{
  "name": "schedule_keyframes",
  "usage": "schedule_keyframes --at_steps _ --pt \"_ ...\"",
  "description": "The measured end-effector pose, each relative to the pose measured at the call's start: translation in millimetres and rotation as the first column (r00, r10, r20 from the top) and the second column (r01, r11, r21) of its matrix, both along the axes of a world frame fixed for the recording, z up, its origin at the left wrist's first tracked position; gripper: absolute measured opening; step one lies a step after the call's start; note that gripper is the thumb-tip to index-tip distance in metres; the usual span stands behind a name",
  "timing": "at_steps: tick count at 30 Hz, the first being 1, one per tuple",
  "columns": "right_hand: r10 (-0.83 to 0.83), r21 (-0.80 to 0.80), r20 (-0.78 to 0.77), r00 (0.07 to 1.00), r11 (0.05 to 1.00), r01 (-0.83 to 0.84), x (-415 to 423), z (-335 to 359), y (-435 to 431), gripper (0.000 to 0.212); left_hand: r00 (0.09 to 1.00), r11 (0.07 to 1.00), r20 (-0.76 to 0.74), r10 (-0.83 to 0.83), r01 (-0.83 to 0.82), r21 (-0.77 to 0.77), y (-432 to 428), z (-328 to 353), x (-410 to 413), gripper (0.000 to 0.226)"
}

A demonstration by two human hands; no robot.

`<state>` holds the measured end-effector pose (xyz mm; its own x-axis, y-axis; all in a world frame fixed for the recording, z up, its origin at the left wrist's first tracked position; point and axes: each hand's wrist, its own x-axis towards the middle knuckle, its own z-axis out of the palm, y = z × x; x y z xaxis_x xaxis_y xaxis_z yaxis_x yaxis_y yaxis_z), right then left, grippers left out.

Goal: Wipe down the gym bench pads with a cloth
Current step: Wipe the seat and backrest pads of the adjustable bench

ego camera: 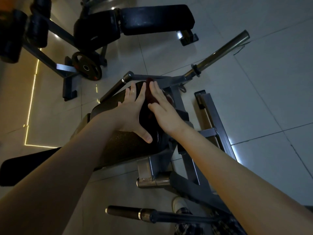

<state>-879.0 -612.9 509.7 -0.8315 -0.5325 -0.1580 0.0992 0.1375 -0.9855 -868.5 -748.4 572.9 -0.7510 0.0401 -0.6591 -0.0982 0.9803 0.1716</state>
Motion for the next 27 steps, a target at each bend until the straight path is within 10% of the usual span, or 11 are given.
schedule_keyframes --at_steps 12,18,27 --pt "0.115 -0.005 0.239 0.964 0.993 -0.117 116.8 29.6 59.5 0.055 0.987 0.979 -0.046 0.156 -0.161 -0.128 26.1 23.2 20.7 0.135" --pt "0.114 -0.290 0.788 0.605 0.935 0.202 100.9 97.7 80.9 0.040 0.985 0.987 0.078 0.155 -0.158 0.040 42.7 75.7 47.2 0.086" --pt "0.318 -0.456 0.709 0.629 0.887 0.066 59.4 218.2 52.8 0.040 0.938 0.944 -0.185 0.294 -0.254 0.212 11.3 212.8 77.1 0.022"
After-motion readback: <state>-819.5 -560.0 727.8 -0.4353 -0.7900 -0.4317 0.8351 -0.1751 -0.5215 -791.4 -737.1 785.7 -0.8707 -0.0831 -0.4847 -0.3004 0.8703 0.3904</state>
